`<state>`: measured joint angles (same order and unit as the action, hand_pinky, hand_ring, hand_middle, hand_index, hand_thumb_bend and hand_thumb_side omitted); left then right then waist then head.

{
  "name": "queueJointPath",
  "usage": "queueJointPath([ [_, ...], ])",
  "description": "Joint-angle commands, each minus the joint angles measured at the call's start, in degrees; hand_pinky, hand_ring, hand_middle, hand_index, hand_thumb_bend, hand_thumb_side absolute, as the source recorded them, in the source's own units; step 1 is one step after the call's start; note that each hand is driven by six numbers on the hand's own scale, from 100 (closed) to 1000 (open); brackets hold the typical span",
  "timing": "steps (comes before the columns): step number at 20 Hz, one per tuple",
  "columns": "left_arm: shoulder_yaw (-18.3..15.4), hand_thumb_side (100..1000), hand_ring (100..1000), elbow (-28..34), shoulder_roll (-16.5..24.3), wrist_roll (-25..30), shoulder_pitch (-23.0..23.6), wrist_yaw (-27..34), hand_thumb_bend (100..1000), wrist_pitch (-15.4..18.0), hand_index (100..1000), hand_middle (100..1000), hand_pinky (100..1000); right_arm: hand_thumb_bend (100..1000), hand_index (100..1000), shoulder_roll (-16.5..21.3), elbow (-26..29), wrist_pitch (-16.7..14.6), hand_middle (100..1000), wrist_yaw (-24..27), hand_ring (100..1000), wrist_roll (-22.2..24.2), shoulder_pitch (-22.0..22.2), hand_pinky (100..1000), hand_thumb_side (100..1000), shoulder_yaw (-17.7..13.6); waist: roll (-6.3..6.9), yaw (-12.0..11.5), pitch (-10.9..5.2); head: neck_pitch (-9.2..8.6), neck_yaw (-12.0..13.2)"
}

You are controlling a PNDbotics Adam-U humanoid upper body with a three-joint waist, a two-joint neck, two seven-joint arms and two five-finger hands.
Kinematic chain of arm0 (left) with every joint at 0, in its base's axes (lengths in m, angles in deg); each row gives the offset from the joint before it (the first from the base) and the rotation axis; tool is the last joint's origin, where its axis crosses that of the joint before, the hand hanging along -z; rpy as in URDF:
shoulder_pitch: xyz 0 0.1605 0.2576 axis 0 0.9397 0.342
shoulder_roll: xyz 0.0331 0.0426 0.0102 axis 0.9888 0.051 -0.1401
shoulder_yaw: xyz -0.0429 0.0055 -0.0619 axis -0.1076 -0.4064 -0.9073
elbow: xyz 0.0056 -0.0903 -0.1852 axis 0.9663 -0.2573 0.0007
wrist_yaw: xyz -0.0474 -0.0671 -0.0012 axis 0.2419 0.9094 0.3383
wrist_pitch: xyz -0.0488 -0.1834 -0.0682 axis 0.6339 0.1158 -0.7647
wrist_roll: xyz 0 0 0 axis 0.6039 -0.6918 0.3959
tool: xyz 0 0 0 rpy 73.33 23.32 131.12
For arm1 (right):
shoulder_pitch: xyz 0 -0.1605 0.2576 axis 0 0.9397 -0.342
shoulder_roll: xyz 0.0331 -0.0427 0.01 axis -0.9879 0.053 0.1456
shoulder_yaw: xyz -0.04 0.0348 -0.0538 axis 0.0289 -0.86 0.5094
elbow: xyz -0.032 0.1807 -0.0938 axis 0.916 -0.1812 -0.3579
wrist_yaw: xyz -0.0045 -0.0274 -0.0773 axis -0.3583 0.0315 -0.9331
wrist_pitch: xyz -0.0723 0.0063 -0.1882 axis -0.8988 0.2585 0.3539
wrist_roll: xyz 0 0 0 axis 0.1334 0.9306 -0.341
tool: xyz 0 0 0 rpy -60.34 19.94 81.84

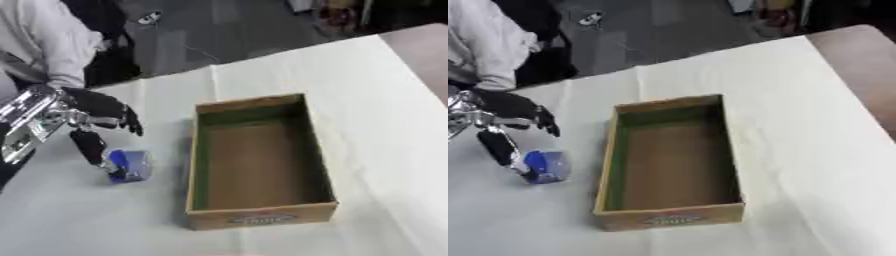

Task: Pick up objects on the table and place them in the box.

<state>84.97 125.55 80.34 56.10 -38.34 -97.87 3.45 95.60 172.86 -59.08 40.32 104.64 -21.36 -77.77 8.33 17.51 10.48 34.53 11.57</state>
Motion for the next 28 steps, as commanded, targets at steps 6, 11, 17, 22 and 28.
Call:
queueJointPath([
  [6,1.39,642,719,0.46,0.88,3.27,0.27,-5.47,686,3.0,878,755,689,100,465,1.89,0.89,-10.32,342,-0.13,342,11.21,-0.44,180,749,-0.27,-0.48,0.05,-0.82,-0.45,0.88],
  [11,2.81,636,723,2.2,0.85,1.95,1.39,-9.31,684,1.61,877,761,693,100,464,1.95,0.89,-10.32,342,-0.03,342,11.64,-0.42,179,749,-0.33,-0.53,0.0,-0.85,-0.56,0.93],
  [17,3.9,619,715,1.83,-0.52,-0.97,1.84,-13.93,681,1.27,869,755,684,100,463,1.8,0.89,-10.32,342,0.24,342,12.37,-0.37,179,749,-0.34,-0.7,-0.07,-0.75,-0.7,1.17],
  [22,4.18,610,709,-0.2,-2.0,-3.05,1.79,-17.2,687,1.72,870,752,681,100,463,1.76,0.89,-10.32,342,0.58,342,12.75,-0.44,179,748,-0.39,-0.72,-0.02,-0.69,-0.6,1.33],
  [28,4.91,604,685,-3.09,-4.39,-4.83,1.62,-21.24,687,2.56,865,737,665,100,462,1.79,0.89,-10.32,342,1.15,342,13.1,-0.62,180,745,-0.48,-0.72,0.15,-0.66,-0.65,1.4],
])
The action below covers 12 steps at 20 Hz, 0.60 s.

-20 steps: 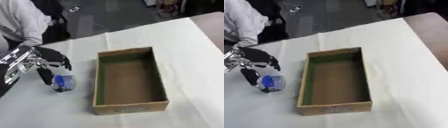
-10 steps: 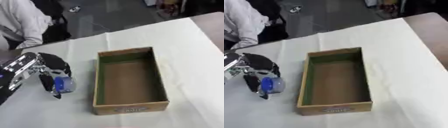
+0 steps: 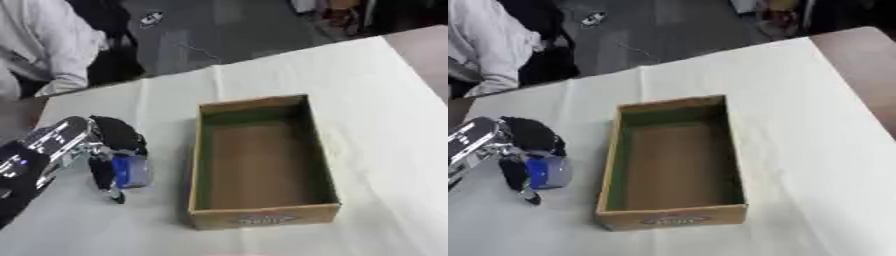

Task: Pick up objects on the table and place them in the box.

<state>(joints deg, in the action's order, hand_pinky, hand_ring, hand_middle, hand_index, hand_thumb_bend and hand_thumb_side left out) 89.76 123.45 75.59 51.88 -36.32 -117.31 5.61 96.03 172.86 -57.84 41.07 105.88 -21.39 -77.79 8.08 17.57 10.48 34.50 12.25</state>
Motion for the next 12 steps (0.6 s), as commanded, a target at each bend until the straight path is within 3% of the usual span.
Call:
queueJointPath([
  [1,0.25,600,670,-1.39,-0.02,-0.97,-0.44,-2.47,683,0.56,860,726,655,100,462,1.36,0.88,-11.56,342,0.49,342,11.93,-0.62,180,745,-0.47,-0.48,0.11,-0.64,-0.66,0.74],
  [3,0.36,572,620,-2.08,-0.64,-1.84,-0.48,-3.53,656,0.7,839,682,611,100,462,1.36,0.88,-11.56,342,0.64,342,12.06,-0.65,180,745,-0.5,-0.48,0.14,-0.63,-0.71,0.81],
  [5,0.26,512,496,-2.58,-1.05,-3.05,-0.43,-4.07,502,0.5,751,549,484,100,462,1.35,0.88,-11.56,342,0.77,342,12.15,-0.66,180,744,-0.53,-0.48,0.16,-0.61,-0.78,0.83],
  [6,0.2,492,439,-2.76,-1.12,-3.6,-0.4,-4.21,388,0.3,661,478,416,100,462,1.35,0.88,-11.56,342,0.82,342,12.17,-0.65,180,744,-0.54,-0.48,0.16,-0.61,-0.79,0.84],
  [7,0.09,493,447,-2.85,-1.12,-4.15,-0.35,-4.23,406,-0.02,674,488,426,100,462,1.36,0.88,-11.56,342,0.85,342,12.19,-0.64,180,744,-0.56,-0.47,0.15,-0.61,-0.78,0.85],
  [8,-0.03,622,336,-2.83,-1.1,-4.7,-0.3,-4.11,100,-0.35,522,360,296,100,462,1.37,0.88,-11.56,342,0.87,342,12.21,-0.61,180,744,-0.57,-0.47,0.12,-0.63,-0.77,0.84],
  [12,-0.86,729,189,-1.39,-0.37,-7.31,0.27,-1.88,100,-1.38,417,219,132,100,462,1.37,0.88,-11.56,342,0.75,342,12.28,-0.39,179,745,-0.62,-0.5,-0.07,-0.69,-0.71,0.76],
])
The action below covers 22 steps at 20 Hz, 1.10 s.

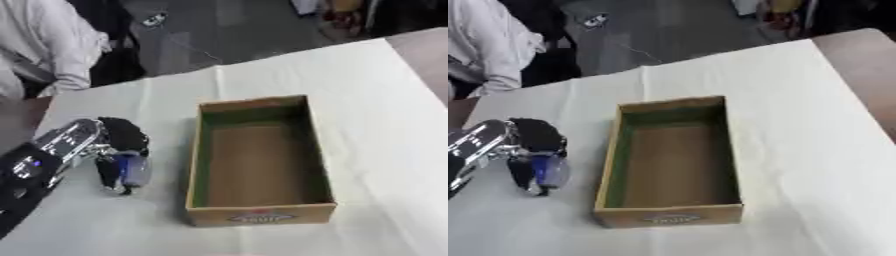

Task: Pick up objects on the table and place them in the box.

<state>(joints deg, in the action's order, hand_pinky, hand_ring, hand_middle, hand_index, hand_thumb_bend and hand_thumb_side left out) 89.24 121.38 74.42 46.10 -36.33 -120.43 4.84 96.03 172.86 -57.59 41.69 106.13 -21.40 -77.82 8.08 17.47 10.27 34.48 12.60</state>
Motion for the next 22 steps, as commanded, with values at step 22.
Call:
queueJointPath([
  [22,-7.71,711,100,17.3,9.68,-2.48,-1.75,26.33,100,-3.65,337,100,100,100,462,1.56,0.88,-11.81,342,-0.59,342,12.26,0.29,179,746,-0.56,-0.36,-0.45,-0.94,1.35,1.35],
])
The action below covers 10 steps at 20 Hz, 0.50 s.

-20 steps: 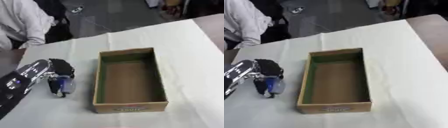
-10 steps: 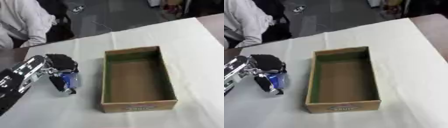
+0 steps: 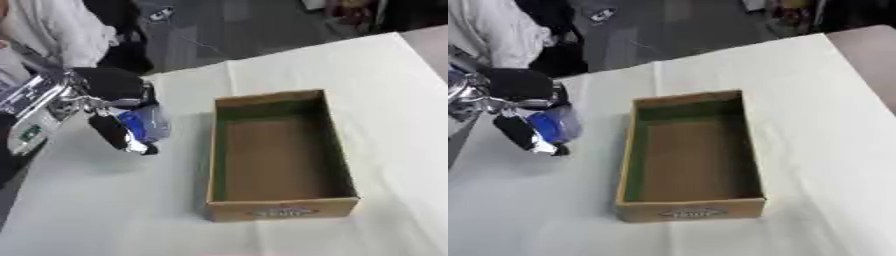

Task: Pick up objects on the table and place them in the box.

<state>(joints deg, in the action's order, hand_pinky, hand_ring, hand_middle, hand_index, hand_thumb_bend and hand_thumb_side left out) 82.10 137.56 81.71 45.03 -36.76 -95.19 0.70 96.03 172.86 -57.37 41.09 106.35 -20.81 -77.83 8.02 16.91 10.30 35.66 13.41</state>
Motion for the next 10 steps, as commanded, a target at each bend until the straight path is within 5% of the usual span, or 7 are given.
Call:
queueJointPath([
  [1,-0.41,709,100,1.23,2.3,-2.13,-1.6,1.39,100,0.81,335,100,100,100,462,1.57,0.88,-12.03,342,0.05,342,12.03,-0.36,179,746,-0.54,-0.27,0.19,-0.97,0.2,0.58],
  [10,1.7,697,100,3.44,1.37,-14.62,-5.77,3.12,100,5.46,335,100,100,100,463,2.11,0.88,-11.89,343,0.47,342,11.7,-1.47,180,747,-0.38,0.31,1.11,-1.13,-0.29,1.43],
])
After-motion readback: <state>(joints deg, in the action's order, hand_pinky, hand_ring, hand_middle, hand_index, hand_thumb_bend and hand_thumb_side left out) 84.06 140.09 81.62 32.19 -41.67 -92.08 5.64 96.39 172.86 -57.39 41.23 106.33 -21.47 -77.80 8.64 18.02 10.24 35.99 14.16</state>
